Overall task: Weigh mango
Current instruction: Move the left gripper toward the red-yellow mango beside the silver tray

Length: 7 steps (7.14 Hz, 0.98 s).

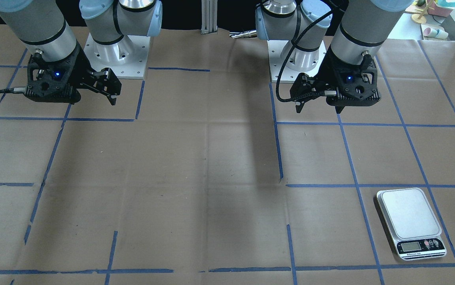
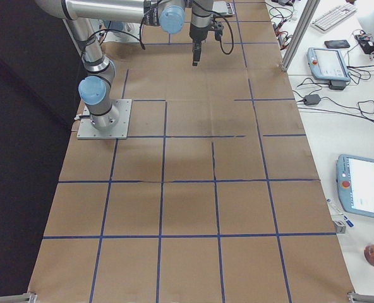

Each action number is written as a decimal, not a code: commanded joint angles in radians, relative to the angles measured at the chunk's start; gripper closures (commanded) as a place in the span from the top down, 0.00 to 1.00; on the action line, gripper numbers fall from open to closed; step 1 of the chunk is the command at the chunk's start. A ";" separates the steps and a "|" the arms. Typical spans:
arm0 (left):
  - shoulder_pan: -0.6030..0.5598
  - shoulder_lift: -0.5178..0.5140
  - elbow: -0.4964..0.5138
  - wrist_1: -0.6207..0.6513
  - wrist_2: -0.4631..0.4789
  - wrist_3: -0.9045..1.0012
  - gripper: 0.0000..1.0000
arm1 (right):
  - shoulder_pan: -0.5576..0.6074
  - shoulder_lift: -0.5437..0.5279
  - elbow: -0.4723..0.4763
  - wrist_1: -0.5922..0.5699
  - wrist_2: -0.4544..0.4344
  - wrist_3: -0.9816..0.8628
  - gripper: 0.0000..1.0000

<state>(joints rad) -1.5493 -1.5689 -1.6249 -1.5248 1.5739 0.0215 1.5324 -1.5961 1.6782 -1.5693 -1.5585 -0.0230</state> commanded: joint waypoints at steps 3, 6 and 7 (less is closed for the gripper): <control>0.000 0.000 0.013 0.000 -0.002 0.000 1.00 | 0.000 0.001 0.000 0.000 0.000 0.000 1.00; 0.073 -0.005 0.029 0.002 -0.002 0.011 1.00 | 0.000 0.001 0.000 0.000 0.000 0.000 1.00; 0.181 -0.022 0.034 0.003 -0.006 0.027 1.00 | 0.000 0.001 0.000 0.000 0.000 0.000 1.00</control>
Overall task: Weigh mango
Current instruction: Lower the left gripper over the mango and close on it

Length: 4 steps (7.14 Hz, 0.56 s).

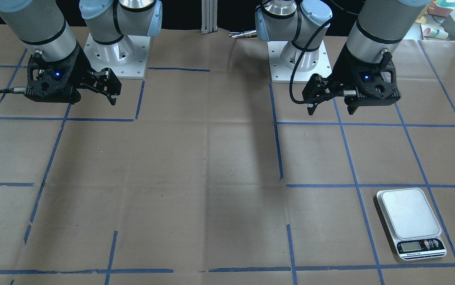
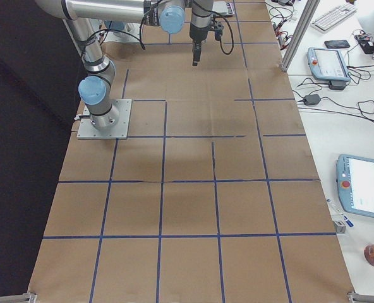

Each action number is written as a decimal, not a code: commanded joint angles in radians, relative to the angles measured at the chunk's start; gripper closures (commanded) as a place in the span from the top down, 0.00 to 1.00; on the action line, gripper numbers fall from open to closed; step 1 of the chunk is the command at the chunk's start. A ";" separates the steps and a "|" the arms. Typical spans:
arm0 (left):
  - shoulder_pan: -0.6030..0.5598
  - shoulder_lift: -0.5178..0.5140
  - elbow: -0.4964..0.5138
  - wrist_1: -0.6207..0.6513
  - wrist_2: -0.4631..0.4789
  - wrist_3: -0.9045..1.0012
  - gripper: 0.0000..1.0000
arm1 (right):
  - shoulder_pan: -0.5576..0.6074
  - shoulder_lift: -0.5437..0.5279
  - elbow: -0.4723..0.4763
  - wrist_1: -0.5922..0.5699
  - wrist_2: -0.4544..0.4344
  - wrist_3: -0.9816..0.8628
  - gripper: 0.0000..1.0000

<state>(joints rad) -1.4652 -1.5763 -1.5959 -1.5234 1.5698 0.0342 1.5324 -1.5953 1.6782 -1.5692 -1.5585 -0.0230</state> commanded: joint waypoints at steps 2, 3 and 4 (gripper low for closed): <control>0.292 -0.059 0.040 0.021 -0.008 0.236 1.00 | 0.000 0.000 0.000 0.000 0.000 0.000 1.00; 0.387 -0.129 0.066 0.075 -0.008 0.353 1.00 | 0.000 0.000 0.000 0.000 0.000 0.000 1.00; 0.482 -0.230 0.114 0.145 -0.007 0.469 1.00 | 0.000 0.000 0.000 0.000 0.000 0.000 1.00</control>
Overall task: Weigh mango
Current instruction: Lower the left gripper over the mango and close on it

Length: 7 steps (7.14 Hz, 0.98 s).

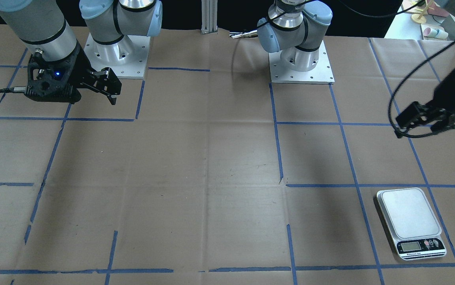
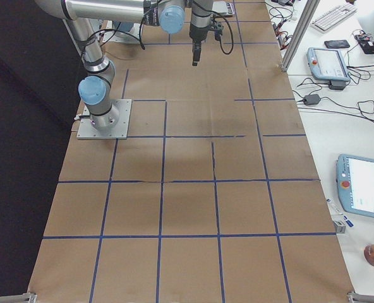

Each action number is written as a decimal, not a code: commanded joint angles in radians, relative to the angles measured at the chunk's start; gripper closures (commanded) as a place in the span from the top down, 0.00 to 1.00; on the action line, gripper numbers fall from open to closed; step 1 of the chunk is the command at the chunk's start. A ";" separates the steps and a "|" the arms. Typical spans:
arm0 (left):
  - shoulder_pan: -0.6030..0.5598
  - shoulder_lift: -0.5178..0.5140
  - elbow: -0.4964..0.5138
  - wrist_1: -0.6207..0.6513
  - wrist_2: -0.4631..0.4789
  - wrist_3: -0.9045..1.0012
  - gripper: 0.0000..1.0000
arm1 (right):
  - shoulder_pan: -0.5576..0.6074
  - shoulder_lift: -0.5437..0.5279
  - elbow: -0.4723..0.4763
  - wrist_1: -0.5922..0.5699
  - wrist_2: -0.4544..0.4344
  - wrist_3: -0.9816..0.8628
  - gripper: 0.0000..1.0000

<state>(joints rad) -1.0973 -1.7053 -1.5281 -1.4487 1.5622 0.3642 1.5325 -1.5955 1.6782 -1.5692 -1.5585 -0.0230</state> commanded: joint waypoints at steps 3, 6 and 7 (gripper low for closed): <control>0.276 -0.496 0.418 0.149 -0.001 0.385 1.00 | 0.000 0.000 0.000 0.000 0.000 0.000 1.00; 0.281 -0.736 0.667 0.143 -0.004 0.390 1.00 | 0.000 0.000 0.000 0.000 0.000 0.000 1.00; 0.281 -0.766 0.677 0.145 -0.002 0.391 1.00 | 0.000 0.000 0.000 0.000 0.000 0.000 1.00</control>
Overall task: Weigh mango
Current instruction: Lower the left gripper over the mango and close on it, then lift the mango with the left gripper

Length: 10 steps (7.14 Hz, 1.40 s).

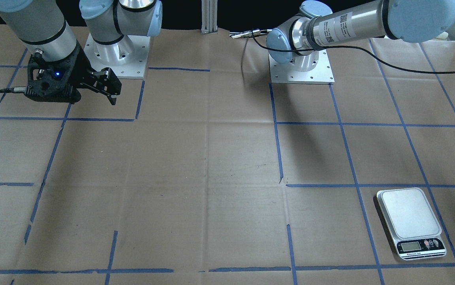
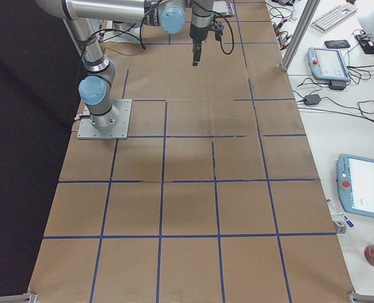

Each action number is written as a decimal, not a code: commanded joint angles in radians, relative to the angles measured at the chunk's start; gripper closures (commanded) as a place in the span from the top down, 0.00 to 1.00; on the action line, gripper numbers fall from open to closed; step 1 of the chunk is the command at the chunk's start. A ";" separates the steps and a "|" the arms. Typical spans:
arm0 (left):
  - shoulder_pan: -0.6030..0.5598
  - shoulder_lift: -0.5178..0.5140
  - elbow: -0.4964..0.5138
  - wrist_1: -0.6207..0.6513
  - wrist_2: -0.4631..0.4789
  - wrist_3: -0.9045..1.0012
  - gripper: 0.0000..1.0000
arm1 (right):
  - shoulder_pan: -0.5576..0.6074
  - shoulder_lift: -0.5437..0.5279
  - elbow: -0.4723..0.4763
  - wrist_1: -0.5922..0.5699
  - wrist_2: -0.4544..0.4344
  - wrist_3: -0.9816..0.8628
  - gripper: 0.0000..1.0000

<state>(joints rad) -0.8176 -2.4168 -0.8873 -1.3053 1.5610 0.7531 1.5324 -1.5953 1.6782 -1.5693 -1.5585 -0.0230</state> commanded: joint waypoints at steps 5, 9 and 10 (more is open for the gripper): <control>0.002 -0.160 0.039 0.014 -0.001 0.000 1.00 | 0.000 0.000 0.000 0.000 0.000 0.000 1.00; 0.000 -0.147 0.044 0.014 -0.002 -0.001 0.42 | 0.000 0.000 0.000 0.000 0.000 0.000 1.00; -0.002 -0.125 0.054 0.011 0.004 -0.001 0.42 | 0.000 0.000 0.000 0.000 0.000 0.000 1.00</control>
<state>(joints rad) -0.8179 -2.5622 -0.8416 -1.2923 1.5605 0.7517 1.5324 -1.5953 1.6782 -1.5689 -1.5585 -0.0230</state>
